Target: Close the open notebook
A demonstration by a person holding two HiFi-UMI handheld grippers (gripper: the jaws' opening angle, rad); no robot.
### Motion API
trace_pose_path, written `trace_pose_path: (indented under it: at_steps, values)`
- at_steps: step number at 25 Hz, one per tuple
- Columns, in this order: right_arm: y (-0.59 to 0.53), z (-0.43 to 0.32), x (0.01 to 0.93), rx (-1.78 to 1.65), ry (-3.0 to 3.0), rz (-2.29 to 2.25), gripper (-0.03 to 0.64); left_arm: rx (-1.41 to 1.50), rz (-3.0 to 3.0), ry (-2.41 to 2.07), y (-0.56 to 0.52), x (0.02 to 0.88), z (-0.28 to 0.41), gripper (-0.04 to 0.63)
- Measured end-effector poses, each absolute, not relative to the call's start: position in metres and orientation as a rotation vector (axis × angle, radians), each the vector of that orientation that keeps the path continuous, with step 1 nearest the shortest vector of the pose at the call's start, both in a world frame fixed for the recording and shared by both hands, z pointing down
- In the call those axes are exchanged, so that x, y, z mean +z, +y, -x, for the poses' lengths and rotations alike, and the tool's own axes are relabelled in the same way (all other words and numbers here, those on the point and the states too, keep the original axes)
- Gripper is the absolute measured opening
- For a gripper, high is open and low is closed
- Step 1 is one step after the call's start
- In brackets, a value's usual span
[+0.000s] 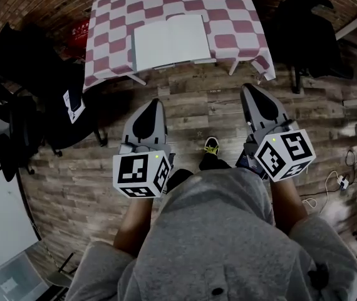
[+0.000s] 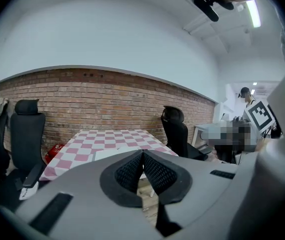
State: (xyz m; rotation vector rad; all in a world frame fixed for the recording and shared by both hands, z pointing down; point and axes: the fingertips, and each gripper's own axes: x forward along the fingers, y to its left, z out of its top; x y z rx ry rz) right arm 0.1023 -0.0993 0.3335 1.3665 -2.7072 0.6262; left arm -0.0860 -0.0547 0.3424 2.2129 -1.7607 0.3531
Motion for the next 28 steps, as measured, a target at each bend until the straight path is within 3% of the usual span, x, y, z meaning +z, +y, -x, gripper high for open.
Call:
trace_pose_path:
  at_steps: [28]
  values:
    - [-0.119,-0.119,0.326,0.65,-2.772,-1.347,0.032,0.387,-2.232,-1.797,-0.071,0.332,0.061,0.012]
